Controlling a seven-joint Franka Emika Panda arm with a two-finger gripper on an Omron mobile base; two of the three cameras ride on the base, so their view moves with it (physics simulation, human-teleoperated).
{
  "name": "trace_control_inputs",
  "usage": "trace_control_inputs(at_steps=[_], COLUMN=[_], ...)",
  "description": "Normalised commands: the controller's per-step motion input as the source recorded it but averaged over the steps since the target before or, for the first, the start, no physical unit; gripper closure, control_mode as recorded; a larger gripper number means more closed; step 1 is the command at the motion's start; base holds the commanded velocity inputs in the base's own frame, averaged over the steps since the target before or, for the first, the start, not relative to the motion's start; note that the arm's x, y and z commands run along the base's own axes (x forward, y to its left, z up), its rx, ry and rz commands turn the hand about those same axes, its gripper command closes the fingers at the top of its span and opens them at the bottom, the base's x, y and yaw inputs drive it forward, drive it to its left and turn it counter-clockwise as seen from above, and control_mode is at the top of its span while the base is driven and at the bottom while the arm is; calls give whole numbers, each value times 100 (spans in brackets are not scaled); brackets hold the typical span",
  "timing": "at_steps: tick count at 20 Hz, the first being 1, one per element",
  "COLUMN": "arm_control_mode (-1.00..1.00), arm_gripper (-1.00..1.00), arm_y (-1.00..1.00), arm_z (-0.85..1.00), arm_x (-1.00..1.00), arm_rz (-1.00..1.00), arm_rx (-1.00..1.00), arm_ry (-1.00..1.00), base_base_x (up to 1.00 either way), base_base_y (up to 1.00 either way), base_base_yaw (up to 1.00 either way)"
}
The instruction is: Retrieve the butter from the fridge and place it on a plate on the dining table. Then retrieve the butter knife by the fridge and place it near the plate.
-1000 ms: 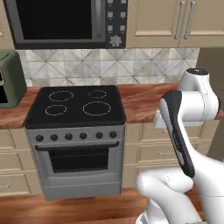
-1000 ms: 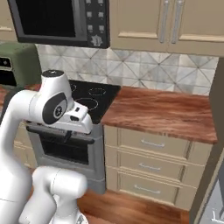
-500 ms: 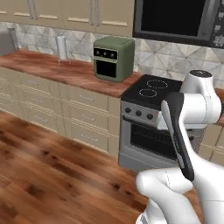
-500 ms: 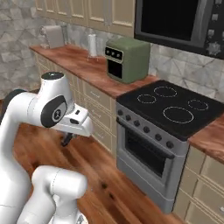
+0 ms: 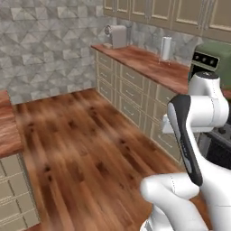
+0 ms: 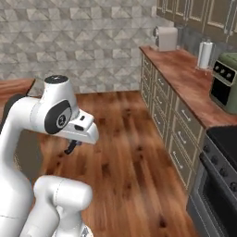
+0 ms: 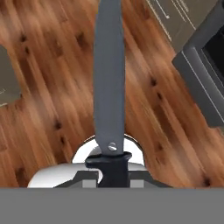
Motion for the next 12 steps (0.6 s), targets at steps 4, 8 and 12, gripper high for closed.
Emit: trace_control_inputs(at_steps=[4,8,12], arm_control_mode=[100,100,100], arm_gripper=[100,100,100], arm_y=[0,0,0], arm_z=[0,0,0], arm_x=[0,0,0], arm_rz=[0,0,0], arm_rx=[0,0,0], arm_ry=[0,0,0], base_base_x=[97,100,100], base_base_y=[-13,-13,-32], base_base_yaw=[69,49,26])
